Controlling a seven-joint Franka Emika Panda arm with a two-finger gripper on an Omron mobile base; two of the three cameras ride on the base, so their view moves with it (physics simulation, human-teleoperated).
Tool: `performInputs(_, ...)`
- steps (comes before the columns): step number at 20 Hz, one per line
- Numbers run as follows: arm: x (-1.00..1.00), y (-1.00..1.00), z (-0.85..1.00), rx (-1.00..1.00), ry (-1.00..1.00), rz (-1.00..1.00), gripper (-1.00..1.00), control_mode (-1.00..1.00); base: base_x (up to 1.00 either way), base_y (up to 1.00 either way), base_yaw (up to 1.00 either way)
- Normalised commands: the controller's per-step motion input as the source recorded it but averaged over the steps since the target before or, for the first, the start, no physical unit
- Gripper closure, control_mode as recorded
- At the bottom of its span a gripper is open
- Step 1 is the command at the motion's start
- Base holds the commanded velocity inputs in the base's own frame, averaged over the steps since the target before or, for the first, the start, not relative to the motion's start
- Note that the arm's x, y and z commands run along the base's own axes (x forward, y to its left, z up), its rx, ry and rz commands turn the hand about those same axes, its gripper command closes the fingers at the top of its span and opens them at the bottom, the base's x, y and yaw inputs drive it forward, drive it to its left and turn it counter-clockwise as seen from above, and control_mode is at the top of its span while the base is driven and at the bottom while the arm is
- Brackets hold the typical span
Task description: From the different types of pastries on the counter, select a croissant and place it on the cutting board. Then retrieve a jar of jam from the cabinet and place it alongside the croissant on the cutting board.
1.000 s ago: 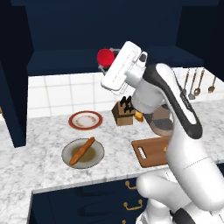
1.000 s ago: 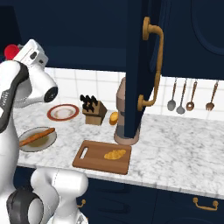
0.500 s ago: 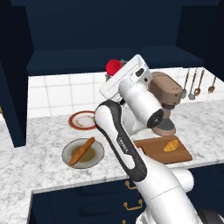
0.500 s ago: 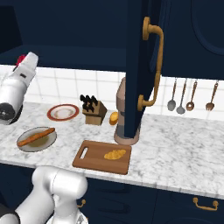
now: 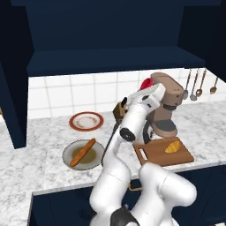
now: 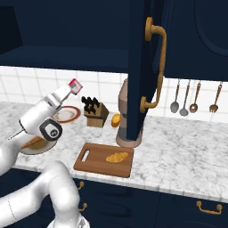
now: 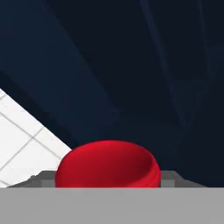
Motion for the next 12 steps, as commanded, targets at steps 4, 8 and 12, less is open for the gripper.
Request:
performInputs(4, -0.22, 0.12, 0.00, 0.48, -0.29, -0.75, 1.00, -1.00, 0.00, 0.00, 0.00)
performInputs(8, -0.10, 0.28, 0.28, 0.59, -0.40, -0.53, 1.00, -1.00, 0.00, 0.00, 0.00)
performInputs(12, -0.25, 0.37, 0.13, 0.63, -0.49, -0.54, 1.00, -1.00, 0.00, 0.00, 0.00)
